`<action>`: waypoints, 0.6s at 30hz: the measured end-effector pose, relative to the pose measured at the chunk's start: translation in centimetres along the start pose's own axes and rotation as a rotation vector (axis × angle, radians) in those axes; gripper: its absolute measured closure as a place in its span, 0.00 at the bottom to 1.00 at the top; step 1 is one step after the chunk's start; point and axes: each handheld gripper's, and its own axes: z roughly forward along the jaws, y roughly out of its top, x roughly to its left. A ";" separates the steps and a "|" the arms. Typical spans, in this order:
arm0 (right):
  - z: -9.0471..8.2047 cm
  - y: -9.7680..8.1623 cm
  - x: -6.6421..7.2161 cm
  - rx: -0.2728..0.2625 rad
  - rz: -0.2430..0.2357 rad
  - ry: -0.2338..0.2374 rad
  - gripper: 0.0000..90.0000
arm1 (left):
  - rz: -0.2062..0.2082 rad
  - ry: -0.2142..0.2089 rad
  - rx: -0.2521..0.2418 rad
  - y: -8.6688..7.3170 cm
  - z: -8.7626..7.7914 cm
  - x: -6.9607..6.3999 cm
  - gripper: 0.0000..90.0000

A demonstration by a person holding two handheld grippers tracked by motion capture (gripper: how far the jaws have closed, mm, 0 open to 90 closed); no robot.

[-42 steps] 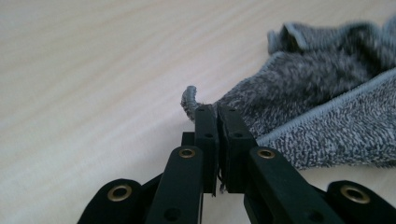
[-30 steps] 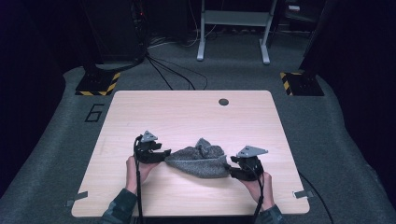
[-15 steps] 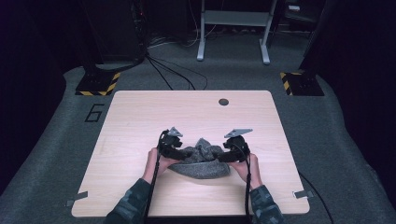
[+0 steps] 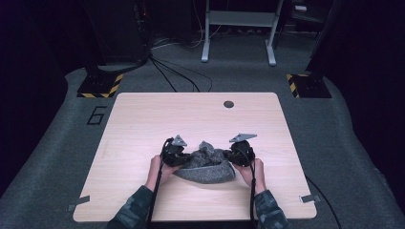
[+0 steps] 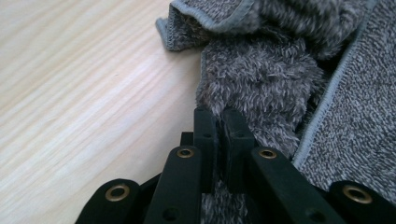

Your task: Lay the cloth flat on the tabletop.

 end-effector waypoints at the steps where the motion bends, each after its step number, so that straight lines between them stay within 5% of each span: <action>1: -0.2 0.0 0.0 -0.003 0.014 -0.006 1.00 | -0.007 0.005 -0.008 -0.1 -0.3 0.1 0.95; 9: -1.8 -0.6 -1.3 -0.038 0.031 -0.093 1.00 | -0.068 0.041 -0.025 -2.6 -2.5 0.7 0.95; 14: -1.5 -0.6 -1.5 -0.039 0.036 -0.141 0.99 | -0.111 0.048 -0.020 -4.3 -3.5 0.6 0.95; 18: -0.1 -0.2 -1.8 -0.032 0.020 -0.133 0.98 | -0.129 0.032 -0.001 -5.7 -4.3 0.4 0.87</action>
